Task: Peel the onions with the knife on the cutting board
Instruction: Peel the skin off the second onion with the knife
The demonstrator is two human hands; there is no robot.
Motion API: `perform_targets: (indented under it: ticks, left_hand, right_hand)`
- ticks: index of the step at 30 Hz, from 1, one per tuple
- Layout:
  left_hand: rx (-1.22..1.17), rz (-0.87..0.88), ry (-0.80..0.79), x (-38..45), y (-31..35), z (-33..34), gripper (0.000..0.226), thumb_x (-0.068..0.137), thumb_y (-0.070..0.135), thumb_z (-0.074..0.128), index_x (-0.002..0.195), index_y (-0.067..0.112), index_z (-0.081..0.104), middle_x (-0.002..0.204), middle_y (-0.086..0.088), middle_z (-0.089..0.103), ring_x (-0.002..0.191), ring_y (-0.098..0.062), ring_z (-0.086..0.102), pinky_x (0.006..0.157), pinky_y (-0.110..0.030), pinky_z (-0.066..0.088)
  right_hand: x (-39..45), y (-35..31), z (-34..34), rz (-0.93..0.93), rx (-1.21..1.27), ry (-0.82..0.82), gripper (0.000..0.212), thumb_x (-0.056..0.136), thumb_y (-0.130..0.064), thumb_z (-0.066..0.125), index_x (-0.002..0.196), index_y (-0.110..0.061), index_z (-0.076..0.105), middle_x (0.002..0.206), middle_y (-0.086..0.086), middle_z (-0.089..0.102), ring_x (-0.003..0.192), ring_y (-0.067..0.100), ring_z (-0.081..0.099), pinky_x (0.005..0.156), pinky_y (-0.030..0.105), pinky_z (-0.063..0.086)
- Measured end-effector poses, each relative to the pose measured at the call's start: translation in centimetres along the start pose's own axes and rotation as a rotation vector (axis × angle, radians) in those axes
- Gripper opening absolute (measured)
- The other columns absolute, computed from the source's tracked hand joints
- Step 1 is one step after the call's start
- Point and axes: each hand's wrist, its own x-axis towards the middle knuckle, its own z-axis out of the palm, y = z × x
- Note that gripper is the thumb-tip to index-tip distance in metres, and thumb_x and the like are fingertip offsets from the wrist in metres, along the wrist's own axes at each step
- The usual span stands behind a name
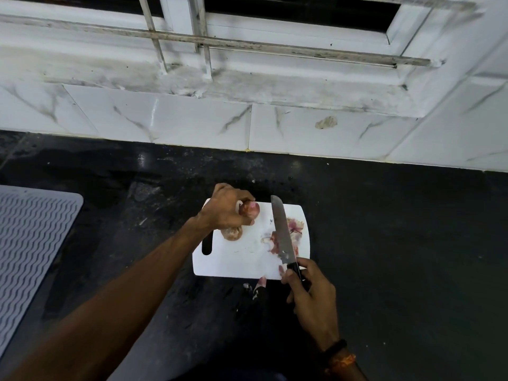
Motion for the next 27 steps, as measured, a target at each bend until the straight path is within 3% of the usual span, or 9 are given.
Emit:
perform_targets:
  ticks: [3,5,7,12,15,18,22,27]
  left_hand:
    - [-0.383,-0.046,0.194,-1.4,1.6,-0.3,0.05,0.071,0.029,0.09,0.116,0.025,0.069,0.106,0.013,0.072,0.103,-0.005,0.065,0.099,-0.037,0.049]
    - [-0.618,-0.077,0.247,-2.6,3.1,-0.4,0.051,0.07,0.018,0.09,0.116,0.022,0.068,0.105,0.01,0.073,0.102,-0.009,0.067,0.089,-0.032,0.054]
    - [-0.793,-0.085,0.255,-4.0,4.3,0.0,0.053,0.07,0.01,0.089,0.117,0.019,0.066,0.109,0.003,0.073,0.107,-0.016,0.068,0.09,-0.035,0.056]
    - [-1.008,-0.126,0.285,-6.2,5.9,1.7,0.056,0.068,-0.008,0.085,0.116,0.008,0.059,0.115,-0.007,0.071,0.11,-0.028,0.067,0.088,-0.04,0.059]
    - [-0.901,-0.112,0.305,-6.9,6.3,2.6,0.055,0.068,-0.004,0.087,0.113,0.014,0.06,0.113,0.0,0.071,0.107,-0.019,0.068,0.087,-0.027,0.057]
    - [-0.61,-0.078,0.314,-7.7,6.7,3.6,0.046,0.072,0.01,0.087,0.109,0.02,0.061,0.105,0.012,0.069,0.1,-0.004,0.066,0.083,-0.015,0.052]
    - [-0.268,-0.059,0.337,-8.7,6.2,6.1,0.032,0.076,0.028,0.076,0.1,0.024,0.055,0.101,0.009,0.066,0.091,-0.014,0.064,0.075,-0.039,0.057]
    - [-0.04,-0.098,0.39,-9.1,6.3,7.7,0.031,0.077,0.025,0.08,0.095,0.019,0.056,0.104,0.0,0.065,0.085,-0.026,0.063,0.058,-0.039,0.054]
  right_hand:
    - [-0.3,-1.1,-0.2,0.05,0.219,-0.014,0.016,0.101,-0.024,0.055,0.114,-0.031,0.061,0.091,0.0,0.072,0.059,0.022,0.061,0.052,0.032,0.048]
    - [-0.2,-1.9,-0.2,0.072,0.354,-0.034,0.019,0.103,-0.024,0.051,0.12,-0.026,0.059,0.097,0.005,0.071,0.062,0.024,0.06,0.051,0.035,0.047]
    - [0.1,-2.5,-0.4,0.082,0.408,-0.049,0.021,0.104,-0.023,0.046,0.123,-0.024,0.057,0.098,0.008,0.07,0.064,0.025,0.06,0.049,0.034,0.046]
    - [0.7,-2.9,-0.8,0.125,0.291,-0.032,0.019,0.105,-0.025,0.046,0.119,-0.032,0.057,0.087,0.002,0.068,0.059,0.019,0.056,0.044,0.028,0.04]
    - [0.5,-3.0,-1.2,0.125,0.142,-0.078,0.02,0.103,-0.025,0.05,0.117,-0.04,0.055,0.088,0.0,0.067,0.061,0.014,0.057,0.049,0.023,0.043]
    - [0.1,-3.1,-1.2,0.091,0.027,-0.127,0.028,0.101,-0.022,0.054,0.123,-0.04,0.052,0.091,-0.003,0.066,0.07,0.01,0.061,0.059,0.022,0.048]
    - [-0.7,-2.2,-0.5,-0.035,-0.122,-0.119,0.028,0.103,-0.021,0.05,0.125,-0.038,0.048,0.082,-0.007,0.06,0.069,0.011,0.06,0.062,0.032,0.055]
    - [-1.3,-0.9,0.3,-0.122,-0.269,-0.121,0.025,0.103,-0.02,0.046,0.127,-0.026,0.05,0.086,-0.015,0.054,0.073,0.002,0.05,0.067,0.02,0.038]
